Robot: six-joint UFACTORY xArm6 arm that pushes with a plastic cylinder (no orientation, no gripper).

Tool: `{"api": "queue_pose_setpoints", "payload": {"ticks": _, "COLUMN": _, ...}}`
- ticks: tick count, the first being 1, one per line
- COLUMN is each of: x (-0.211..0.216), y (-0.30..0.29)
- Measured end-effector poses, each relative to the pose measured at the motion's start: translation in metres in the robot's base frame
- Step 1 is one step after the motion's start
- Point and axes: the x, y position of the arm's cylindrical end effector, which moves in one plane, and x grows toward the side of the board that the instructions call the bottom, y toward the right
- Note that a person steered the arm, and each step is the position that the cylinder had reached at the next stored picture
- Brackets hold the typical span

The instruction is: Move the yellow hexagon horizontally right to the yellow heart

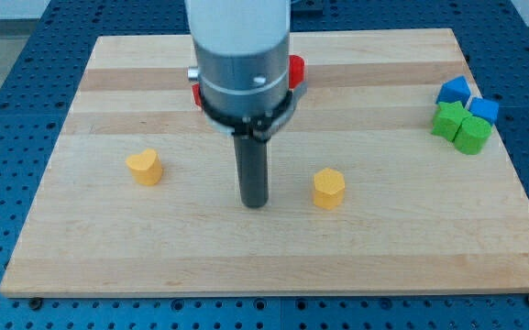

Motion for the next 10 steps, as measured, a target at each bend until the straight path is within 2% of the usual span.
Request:
{"api": "queue_pose_setpoints", "payload": {"ticks": 1, "x": 0.03, "y": 0.015}}
{"api": "queue_pose_setpoints", "payload": {"ticks": 3, "x": 0.029, "y": 0.058}}
{"api": "queue_pose_setpoints", "payload": {"ticks": 7, "x": -0.026, "y": 0.072}}
{"api": "queue_pose_setpoints", "payload": {"ticks": 10, "x": -0.036, "y": 0.081}}
